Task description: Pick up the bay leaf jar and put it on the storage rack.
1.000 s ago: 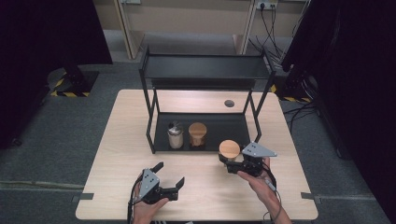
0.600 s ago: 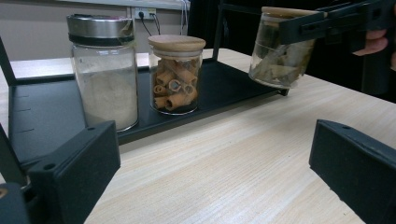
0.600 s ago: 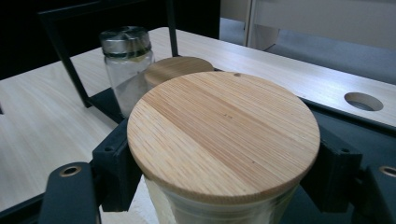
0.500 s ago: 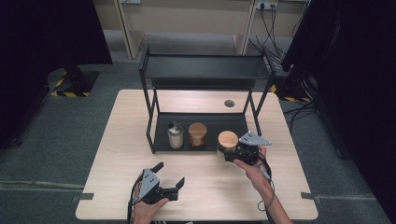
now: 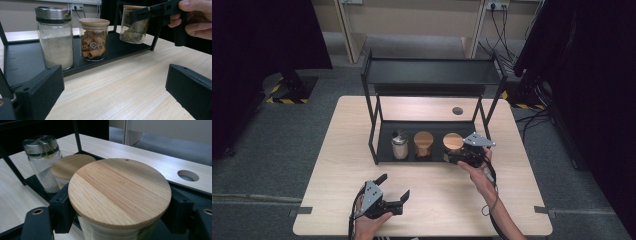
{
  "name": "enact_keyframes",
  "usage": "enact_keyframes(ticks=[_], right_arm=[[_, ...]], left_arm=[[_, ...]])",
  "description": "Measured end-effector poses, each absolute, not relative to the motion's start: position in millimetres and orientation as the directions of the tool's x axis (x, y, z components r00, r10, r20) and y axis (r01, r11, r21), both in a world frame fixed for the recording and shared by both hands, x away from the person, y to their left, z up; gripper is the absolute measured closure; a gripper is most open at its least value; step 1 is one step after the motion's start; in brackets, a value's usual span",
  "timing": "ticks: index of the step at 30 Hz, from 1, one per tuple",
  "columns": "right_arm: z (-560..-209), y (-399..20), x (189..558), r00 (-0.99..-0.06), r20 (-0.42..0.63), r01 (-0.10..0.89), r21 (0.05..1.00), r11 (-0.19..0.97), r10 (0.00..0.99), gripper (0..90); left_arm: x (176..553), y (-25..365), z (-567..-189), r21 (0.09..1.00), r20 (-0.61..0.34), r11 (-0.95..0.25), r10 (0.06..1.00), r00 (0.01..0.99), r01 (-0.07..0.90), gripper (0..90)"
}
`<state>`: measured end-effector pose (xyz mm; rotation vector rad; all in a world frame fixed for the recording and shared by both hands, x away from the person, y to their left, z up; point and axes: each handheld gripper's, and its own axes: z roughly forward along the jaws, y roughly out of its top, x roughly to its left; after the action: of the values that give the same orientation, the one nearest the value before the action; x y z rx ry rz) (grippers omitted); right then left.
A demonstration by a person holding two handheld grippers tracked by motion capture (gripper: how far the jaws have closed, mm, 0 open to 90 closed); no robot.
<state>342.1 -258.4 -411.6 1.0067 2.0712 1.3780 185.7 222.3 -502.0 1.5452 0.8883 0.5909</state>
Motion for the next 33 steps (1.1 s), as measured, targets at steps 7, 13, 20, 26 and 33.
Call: enact_keyframes(ticks=[7, 13, 20, 26, 33], right_arm=[[-415, -250, 352, -0.618, 0.021, 0.335, 0.912, 0.239, 0.786, 25.4], [-420, -244, 362, -0.598, 0.030, 0.351, 0.908, 0.229, 0.801, 25.4], [-428, -239, 367, -0.589, 0.039, 0.368, 0.903, 0.224, 0.808, 25.4], [-433, -239, 370, -0.578, 0.050, 0.377, 0.901, 0.213, 0.814, 25.4], [-436, -237, 371, -0.580, 0.044, 0.374, 0.902, 0.218, 0.814, 25.4]], left_arm=[[186, 223, -502, 0.978, -0.114, -0.010, 0.807, 0.580, 0.206, 1.0], [186, 223, -502, 0.978, -0.116, -0.008, 0.806, 0.580, 0.207, 1.0], [186, 223, -502, 0.978, -0.117, -0.008, 0.806, 0.580, 0.209, 1.0], [187, 223, -502, 0.977, -0.118, -0.008, 0.807, 0.579, 0.211, 1.0], [187, 223, -502, 0.977, -0.117, -0.011, 0.806, 0.581, 0.211, 1.0]])
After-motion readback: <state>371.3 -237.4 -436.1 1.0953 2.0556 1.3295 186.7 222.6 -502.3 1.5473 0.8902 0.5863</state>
